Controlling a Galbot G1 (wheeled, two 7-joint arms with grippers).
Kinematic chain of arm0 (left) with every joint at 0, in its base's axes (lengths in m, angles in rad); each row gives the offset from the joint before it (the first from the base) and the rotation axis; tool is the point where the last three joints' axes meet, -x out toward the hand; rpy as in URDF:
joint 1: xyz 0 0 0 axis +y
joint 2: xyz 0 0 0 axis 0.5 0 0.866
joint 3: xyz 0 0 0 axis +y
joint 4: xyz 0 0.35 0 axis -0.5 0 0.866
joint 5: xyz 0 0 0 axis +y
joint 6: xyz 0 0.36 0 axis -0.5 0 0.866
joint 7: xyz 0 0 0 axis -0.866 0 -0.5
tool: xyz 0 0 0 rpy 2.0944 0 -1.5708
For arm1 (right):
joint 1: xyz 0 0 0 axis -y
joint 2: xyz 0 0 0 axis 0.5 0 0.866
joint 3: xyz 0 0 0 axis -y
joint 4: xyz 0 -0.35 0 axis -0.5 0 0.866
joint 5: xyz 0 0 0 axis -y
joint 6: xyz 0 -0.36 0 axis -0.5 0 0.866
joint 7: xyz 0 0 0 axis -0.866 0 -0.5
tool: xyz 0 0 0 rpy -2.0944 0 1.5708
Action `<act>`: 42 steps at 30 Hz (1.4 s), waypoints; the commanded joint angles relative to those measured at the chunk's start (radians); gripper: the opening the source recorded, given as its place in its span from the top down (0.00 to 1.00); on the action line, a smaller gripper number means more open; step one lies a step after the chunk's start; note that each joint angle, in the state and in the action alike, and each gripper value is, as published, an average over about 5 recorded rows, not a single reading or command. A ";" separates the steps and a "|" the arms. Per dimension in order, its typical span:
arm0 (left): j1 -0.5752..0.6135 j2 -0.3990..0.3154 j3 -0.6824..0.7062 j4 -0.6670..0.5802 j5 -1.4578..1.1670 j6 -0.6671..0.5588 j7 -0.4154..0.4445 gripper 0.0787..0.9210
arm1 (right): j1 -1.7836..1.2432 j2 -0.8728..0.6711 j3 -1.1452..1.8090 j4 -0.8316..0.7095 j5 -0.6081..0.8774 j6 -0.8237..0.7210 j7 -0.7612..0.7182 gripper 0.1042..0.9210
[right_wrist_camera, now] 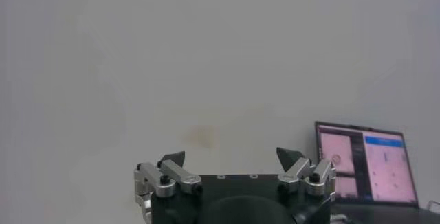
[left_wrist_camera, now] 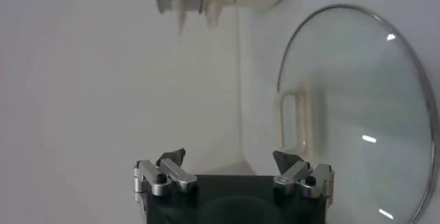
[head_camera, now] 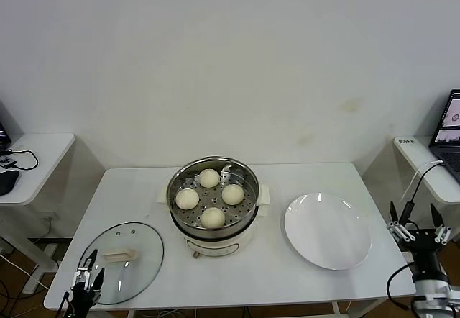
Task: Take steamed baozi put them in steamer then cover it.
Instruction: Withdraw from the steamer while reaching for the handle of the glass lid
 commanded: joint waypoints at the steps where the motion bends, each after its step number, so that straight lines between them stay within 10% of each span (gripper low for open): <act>1: -0.067 0.008 0.063 0.066 0.075 -0.002 0.001 0.12 | -0.033 0.019 0.026 0.004 0.005 0.008 0.002 0.12; 42: -0.348 0.115 0.150 0.290 -0.026 0.022 0.058 0.12 | -0.076 0.048 0.007 0.034 0.005 -0.009 0.001 0.12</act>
